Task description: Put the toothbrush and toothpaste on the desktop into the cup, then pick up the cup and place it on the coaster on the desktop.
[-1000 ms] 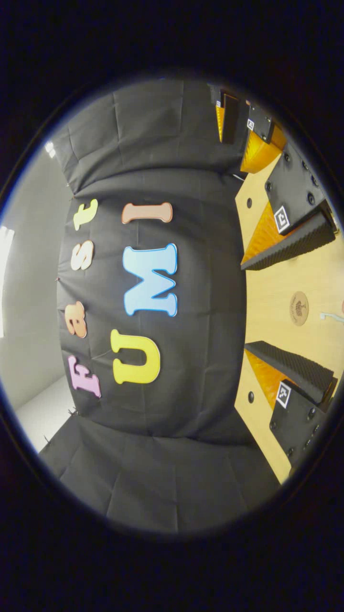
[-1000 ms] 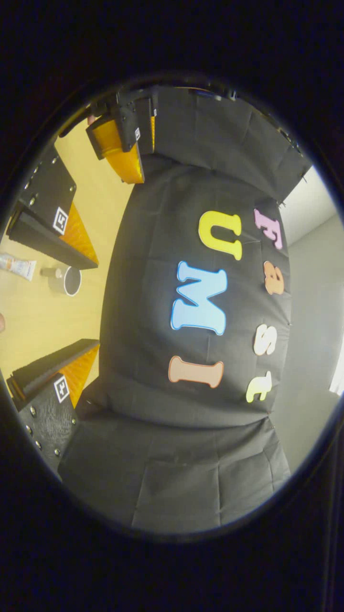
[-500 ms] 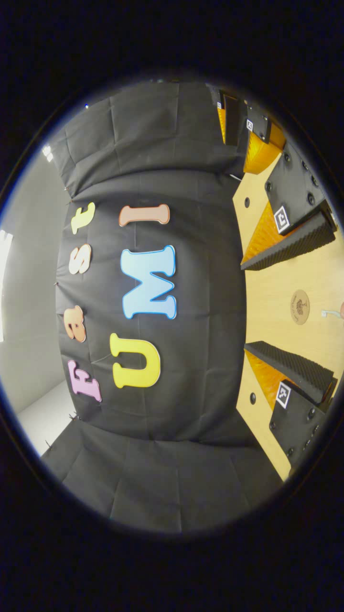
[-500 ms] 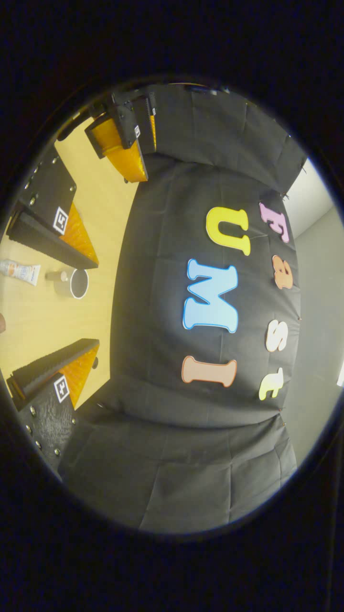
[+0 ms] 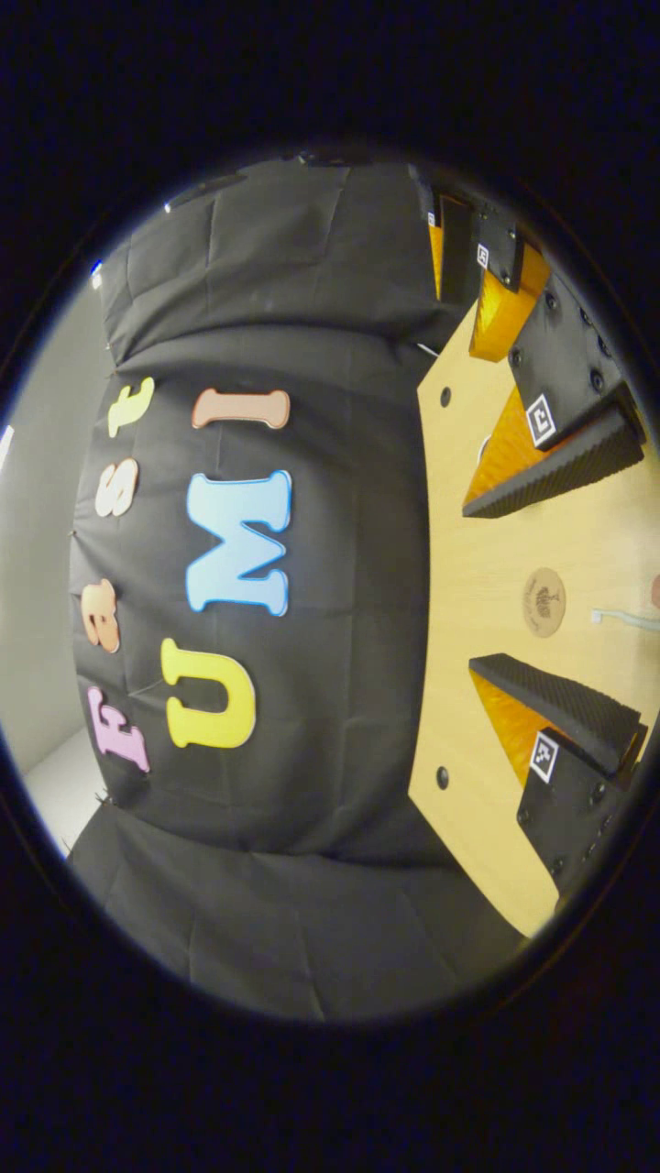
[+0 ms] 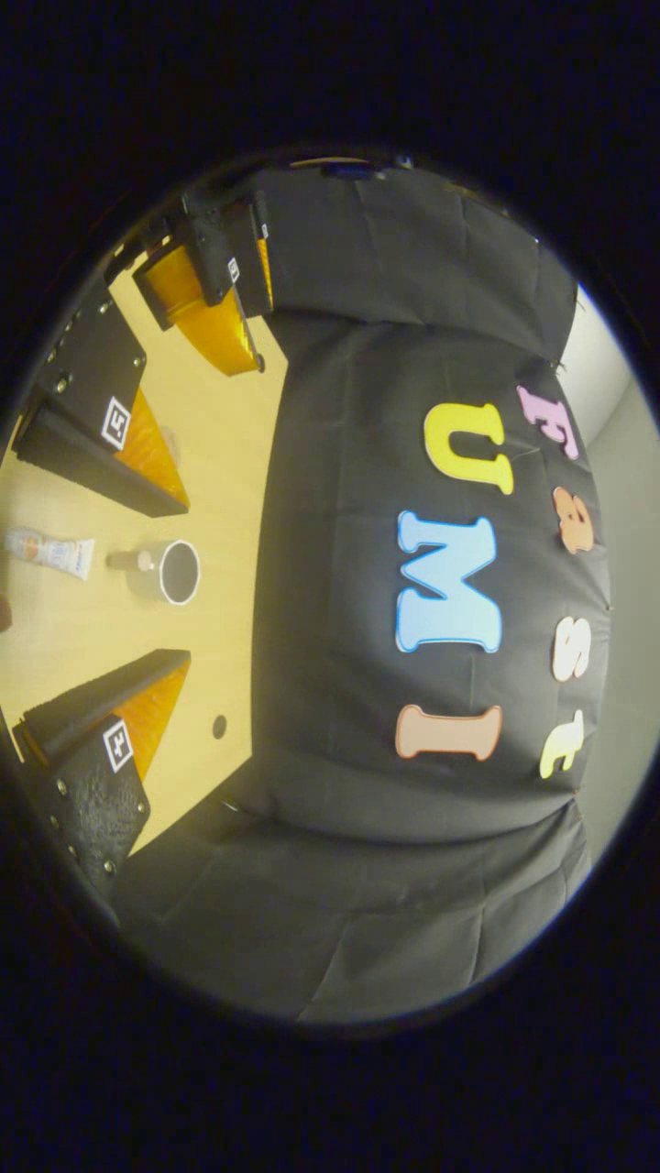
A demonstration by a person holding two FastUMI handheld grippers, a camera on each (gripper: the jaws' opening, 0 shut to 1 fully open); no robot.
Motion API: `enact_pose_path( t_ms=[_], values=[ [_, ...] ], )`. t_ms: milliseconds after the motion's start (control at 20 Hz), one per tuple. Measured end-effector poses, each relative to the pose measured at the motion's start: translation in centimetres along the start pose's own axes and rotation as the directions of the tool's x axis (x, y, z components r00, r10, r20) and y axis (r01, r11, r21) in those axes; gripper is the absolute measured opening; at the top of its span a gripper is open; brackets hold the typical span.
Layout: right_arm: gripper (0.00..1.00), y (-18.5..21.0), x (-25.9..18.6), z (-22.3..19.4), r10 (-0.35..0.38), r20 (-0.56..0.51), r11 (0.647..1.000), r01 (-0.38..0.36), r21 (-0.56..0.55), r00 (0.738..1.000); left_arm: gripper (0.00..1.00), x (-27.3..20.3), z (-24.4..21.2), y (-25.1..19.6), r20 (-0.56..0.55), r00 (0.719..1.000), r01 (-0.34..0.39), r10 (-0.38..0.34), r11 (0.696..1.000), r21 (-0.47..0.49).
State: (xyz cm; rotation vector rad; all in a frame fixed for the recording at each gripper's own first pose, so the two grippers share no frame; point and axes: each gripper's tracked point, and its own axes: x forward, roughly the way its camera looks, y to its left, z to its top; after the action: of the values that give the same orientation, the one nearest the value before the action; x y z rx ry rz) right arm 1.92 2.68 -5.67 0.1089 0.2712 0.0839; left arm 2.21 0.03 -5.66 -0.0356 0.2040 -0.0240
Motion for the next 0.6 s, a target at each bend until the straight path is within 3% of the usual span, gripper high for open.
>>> enact_pose_path(
  t_ms=[300, 600],
  values=[
    [0.91, 0.8, 1.8, -3.9, 0.027, -0.177, 1.000, -0.029, -0.008, 0.984, 0.99, 1.6, -5.4, 0.9, -0.195, 0.981, -0.018, 0.015, 1.000, -0.011],
    [0.92, 1.4, 3.5, -6.6, 0.058, -0.315, 0.998, -0.053, 0.022, 0.947, 0.96, 2.8, -11.1, 1.3, -0.399, 0.917, -0.015, 0.016, 1.000, 0.005]
  ],
)
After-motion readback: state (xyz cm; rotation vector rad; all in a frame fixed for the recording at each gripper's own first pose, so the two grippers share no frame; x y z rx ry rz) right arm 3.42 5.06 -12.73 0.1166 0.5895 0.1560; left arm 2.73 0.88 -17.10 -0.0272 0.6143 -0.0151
